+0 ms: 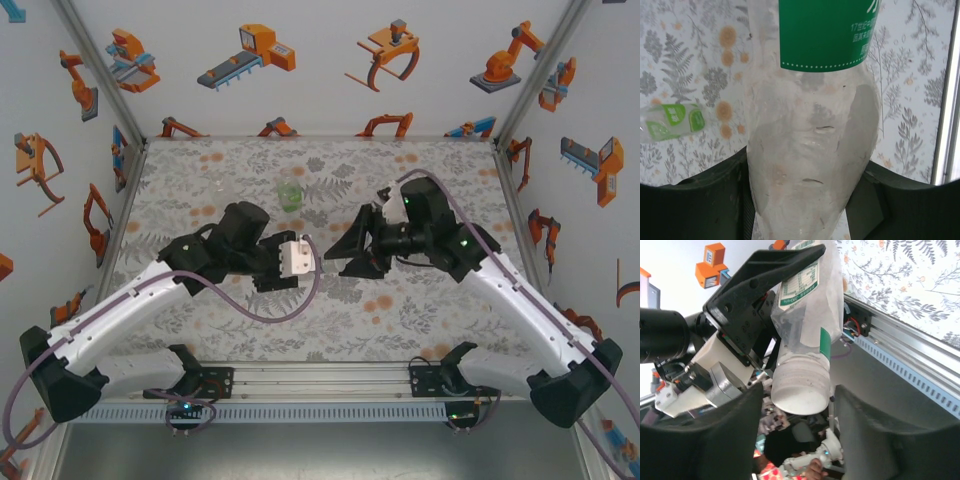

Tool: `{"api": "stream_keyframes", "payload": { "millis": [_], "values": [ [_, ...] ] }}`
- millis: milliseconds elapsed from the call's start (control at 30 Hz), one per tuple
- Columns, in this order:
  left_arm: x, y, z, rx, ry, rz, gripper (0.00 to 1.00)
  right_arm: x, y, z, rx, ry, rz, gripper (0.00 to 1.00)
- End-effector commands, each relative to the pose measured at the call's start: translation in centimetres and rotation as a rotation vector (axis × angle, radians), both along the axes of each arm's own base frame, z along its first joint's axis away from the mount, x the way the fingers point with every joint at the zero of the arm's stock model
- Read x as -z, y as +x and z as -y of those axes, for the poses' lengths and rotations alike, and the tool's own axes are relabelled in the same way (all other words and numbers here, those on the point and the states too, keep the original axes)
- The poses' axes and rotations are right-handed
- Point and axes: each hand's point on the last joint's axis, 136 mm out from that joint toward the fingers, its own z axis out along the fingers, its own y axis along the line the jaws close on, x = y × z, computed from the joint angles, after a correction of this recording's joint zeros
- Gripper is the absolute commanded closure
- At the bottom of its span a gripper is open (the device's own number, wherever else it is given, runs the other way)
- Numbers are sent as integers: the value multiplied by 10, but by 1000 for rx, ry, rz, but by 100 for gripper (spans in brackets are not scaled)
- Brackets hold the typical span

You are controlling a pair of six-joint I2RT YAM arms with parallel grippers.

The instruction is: Screw on the bottle caps

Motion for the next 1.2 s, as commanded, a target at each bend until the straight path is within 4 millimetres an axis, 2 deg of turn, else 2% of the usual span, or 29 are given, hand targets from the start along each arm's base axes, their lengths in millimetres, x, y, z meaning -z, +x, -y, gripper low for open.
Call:
{"api": "stream_keyframes", "payload": {
  "millis": [0,133,300,400,533,633,733,833,933,1167],
  "values": [
    [-17,4,12,18,-113,-22,100,-11,-3,27,19,-105,37,33],
    [-15,2,12,36,-128,-58,100,-40,5,31,0,-120,208,31],
    [-19,-1,12,48,-152,-107,100,-54,14,34,-23,-146,353,35],
    [-20,-4,12,59,-155,-148,100,-61,17,41,-67,-212,513,40],
    [-18,-13,10,82,-135,-219,100,-81,16,44,-191,-255,912,43],
    [-16,-21,10,111,-121,-279,100,-101,-4,32,-353,-152,1286,43],
    [-14,-26,10,126,-109,-319,100,-106,-23,21,-500,-55,1509,43],
    [-16,-28,10,125,-114,-334,100,-105,-38,12,-621,38,1589,43],
    [-17,-30,11,119,-122,-352,100,-101,-45,5,-669,75,1634,40],
    [-19,-33,14,128,-133,-396,100,-82,-54,-4,-742,108,1615,38]
  ]
}}
